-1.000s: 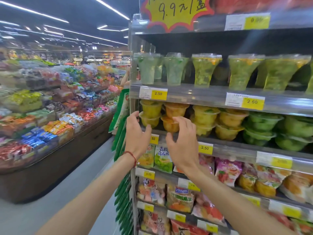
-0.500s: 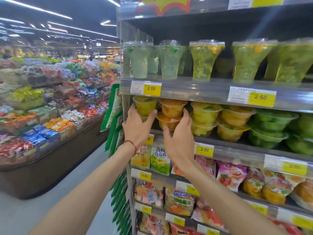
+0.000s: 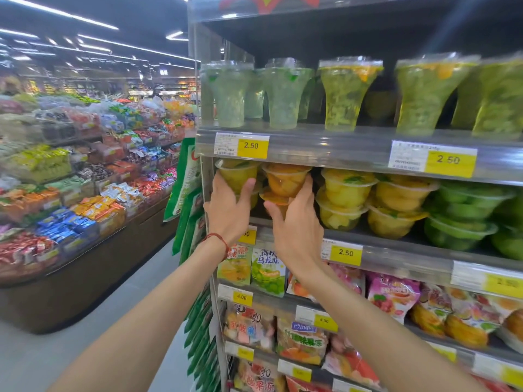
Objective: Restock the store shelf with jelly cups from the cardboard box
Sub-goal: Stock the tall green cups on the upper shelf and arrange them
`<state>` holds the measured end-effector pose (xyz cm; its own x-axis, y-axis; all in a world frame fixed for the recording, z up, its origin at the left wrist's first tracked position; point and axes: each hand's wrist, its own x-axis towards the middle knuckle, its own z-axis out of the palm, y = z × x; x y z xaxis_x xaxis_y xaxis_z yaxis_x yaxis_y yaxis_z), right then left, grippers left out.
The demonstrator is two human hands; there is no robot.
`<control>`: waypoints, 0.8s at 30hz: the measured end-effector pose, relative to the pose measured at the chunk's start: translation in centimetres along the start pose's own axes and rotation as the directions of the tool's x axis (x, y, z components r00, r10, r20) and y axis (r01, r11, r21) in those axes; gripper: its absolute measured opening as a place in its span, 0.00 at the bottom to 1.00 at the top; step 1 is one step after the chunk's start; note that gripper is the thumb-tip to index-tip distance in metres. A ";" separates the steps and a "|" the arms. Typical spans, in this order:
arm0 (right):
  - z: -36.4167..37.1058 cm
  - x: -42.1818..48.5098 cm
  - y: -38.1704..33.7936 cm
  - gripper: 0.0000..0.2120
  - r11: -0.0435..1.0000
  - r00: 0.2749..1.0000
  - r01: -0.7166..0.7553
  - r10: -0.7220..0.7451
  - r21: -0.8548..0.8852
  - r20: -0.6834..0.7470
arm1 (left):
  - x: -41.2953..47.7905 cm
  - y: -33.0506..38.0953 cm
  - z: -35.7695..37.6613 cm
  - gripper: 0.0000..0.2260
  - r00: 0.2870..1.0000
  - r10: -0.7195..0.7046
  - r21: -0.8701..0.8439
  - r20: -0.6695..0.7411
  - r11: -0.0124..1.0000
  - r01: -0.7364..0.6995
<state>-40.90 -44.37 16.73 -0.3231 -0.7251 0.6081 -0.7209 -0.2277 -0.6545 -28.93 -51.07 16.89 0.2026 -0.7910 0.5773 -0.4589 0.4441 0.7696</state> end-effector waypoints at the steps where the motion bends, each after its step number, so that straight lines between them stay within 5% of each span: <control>1: 0.0 0.0 0.0 0.42 1.000 1.000 0.003 -0.003 -0.007 0.002 | 0.0 0.1 0.0 0.31 1.000 -0.007 0.016 -0.001 1.000 0.007; 7: -0.1 -0.1 -0.1 0.40 1.000 1.000 0.015 -0.014 -0.018 0.007 | 0.3 0.4 -0.2 0.29 1.000 -0.031 0.045 0.002 0.999 0.031; 18: -0.8 -0.9 0.0 0.43 0.999 0.996 0.025 -0.028 0.036 0.081 | -0.5 -0.1 -0.9 0.42 0.994 -0.090 -0.032 0.058 0.995 0.092; 24: -2.6 -3.2 0.4 0.40 0.996 0.984 0.091 -0.090 0.005 0.153 | -3.9 1.0 -1.0 0.34 0.987 -0.128 0.035 -0.093 0.991 0.132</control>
<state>-41.73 -40.45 15.74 -0.1589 -0.7926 0.5887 -0.7440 -0.2958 -0.5991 -29.36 -47.11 15.71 0.3391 -0.7991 0.4964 -0.4579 0.3208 0.8291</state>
